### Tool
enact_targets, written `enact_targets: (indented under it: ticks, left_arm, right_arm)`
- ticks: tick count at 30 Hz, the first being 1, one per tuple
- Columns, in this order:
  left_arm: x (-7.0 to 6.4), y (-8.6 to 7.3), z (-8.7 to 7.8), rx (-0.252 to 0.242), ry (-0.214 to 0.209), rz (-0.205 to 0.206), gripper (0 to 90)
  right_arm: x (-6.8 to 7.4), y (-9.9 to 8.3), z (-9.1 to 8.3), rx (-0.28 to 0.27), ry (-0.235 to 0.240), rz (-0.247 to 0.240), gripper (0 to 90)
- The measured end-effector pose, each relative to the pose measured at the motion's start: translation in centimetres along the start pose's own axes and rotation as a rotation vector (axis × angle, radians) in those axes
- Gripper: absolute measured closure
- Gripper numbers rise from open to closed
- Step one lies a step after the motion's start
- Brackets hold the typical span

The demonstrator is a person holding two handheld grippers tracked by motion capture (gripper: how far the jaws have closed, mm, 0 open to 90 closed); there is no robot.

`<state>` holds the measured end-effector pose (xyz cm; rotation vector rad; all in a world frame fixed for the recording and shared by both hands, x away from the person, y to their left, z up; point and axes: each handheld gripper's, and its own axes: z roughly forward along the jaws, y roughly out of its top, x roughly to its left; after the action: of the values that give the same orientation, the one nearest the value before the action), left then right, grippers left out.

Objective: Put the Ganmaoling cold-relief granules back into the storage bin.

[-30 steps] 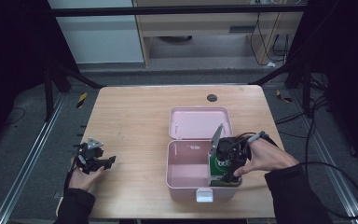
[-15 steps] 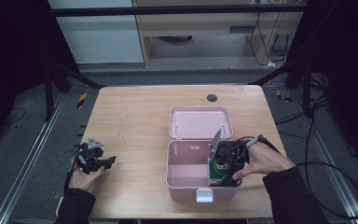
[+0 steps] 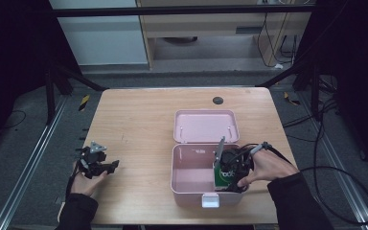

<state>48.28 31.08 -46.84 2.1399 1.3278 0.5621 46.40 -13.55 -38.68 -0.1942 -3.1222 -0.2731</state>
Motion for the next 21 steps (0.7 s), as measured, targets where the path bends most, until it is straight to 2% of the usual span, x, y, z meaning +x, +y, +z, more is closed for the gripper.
enact_targets:
  ticks: [8, 21]
  left_arm:
    - [0.01, -0.01, -0.01, -0.001, 0.000, 0.000, 39.2]
    - [0.07, -0.01, -0.04, 0.000, -0.001, 0.000, 39.2]
  right_arm:
    - [0.19, 0.19, 0.88, 0.020, -0.022, -0.027, 14.6]
    - [0.16, 0.32, 1.06, 0.030, -0.035, -0.027, 13.1]
